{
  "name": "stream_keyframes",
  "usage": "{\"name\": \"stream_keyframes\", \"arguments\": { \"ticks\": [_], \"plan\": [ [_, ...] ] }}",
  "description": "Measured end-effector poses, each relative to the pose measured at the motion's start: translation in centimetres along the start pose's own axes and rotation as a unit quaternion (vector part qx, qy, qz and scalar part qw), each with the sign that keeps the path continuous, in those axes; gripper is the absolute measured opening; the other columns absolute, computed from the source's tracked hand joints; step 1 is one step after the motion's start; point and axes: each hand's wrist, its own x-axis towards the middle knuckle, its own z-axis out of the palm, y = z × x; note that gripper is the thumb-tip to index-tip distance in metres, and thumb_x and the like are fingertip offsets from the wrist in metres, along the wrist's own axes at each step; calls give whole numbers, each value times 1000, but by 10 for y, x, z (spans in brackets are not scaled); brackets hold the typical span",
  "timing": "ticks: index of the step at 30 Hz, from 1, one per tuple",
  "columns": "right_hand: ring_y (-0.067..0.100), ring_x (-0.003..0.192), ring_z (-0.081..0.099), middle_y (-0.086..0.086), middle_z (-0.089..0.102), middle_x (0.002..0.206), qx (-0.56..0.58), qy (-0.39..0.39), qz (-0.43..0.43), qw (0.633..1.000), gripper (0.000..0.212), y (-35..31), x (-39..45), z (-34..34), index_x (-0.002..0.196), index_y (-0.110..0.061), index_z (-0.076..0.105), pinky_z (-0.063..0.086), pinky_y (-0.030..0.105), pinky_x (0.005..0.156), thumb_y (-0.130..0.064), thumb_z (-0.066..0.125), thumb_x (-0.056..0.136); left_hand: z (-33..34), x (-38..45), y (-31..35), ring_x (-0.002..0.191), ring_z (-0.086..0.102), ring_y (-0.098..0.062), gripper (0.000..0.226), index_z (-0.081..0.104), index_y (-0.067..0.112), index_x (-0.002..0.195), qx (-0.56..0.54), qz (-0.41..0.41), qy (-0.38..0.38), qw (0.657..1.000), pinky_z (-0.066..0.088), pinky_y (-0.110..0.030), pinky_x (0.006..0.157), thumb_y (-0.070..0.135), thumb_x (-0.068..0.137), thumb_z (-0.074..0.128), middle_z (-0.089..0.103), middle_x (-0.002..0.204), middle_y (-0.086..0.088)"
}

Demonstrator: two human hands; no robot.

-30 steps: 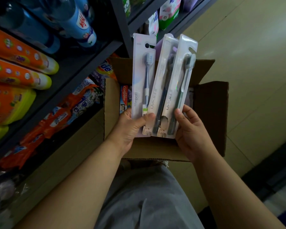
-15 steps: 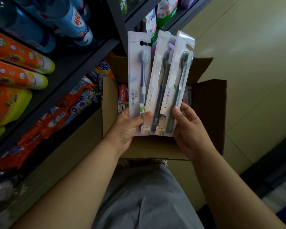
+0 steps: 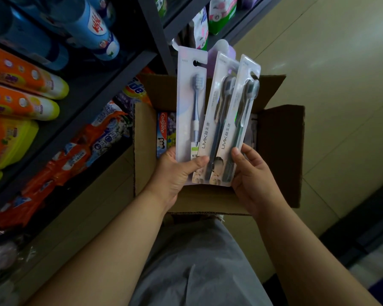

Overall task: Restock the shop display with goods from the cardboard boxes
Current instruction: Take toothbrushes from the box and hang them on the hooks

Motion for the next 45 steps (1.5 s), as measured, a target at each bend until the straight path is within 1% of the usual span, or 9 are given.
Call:
{"name": "stream_keyframes", "arguments": {
  "ticks": [5,8,16,21,28,33,39,42,45],
  "plan": [
    [29,97,69,14,68,114,-31,47,48,997,35,22,15,-12,124,-11,55,58,44,78,-17,59,89,-1,11,-17,95,70,-22,43,61,11,118,6,-26,16,1000,56,-43,85,0,77,70,73,102,-9],
    [27,95,71,11,71,109,-68,74,88,991,37,51,34,-24,124,-12,54,57,48,83,-15,64,88,-9,26,-42,82,72,-14,32,63,17,105,14,-48,39,998,59,-31,72,1,78,70,74,94,-6],
    [26,99,68,6,68,109,-103,128,140,976,39,122,90,-72,128,-15,50,57,51,82,-14,63,91,-23,76,-123,100,67,-30,67,57,18,123,23,-133,44,990,56,-45,79,16,59,76,71,107,-10],
    [25,99,68,5,68,109,-76,135,158,975,36,137,122,-96,127,-16,50,55,53,86,-12,60,93,-20,112,-155,100,67,-27,55,56,26,118,24,-145,31,989,55,-43,81,3,71,73,71,107,-7],
    [25,100,69,5,73,107,-9,132,137,982,32,137,157,-122,124,-13,54,53,52,91,-4,57,93,-11,157,-166,102,66,-32,51,62,19,116,74,-123,12,990,48,-56,94,-4,72,73,72,105,-10],
    [25,100,67,11,70,111,-22,86,138,986,27,126,163,-128,117,-12,60,55,41,86,-1,53,93,-7,163,-163,105,66,-32,45,64,22,111,75,-124,-13,989,49,-52,93,3,71,74,71,108,-12],
    [22,82,69,10,70,95,-48,136,162,976,18,123,165,-134,105,-10,61,56,41,76,-1,50,96,-20,173,-169,87,65,-24,26,61,23,110,28,-161,76,984,52,-34,74,6,91,56,69,96,-7],
    [30,92,67,16,69,104,-66,174,167,968,17,127,165,-149,104,-11,62,53,49,87,-1,51,94,-32,189,-166,96,60,-24,42,52,24,122,89,-151,85,981,49,-36,82,-2,90,52,64,102,-5],
    [31,91,69,13,71,101,-83,185,158,966,20,132,165,-163,109,-13,62,55,50,84,-3,53,94,-35,215,-161,102,59,-20,50,48,27,125,131,-117,80,981,48,-38,93,-3,87,62,64,108,0]
  ]
}}
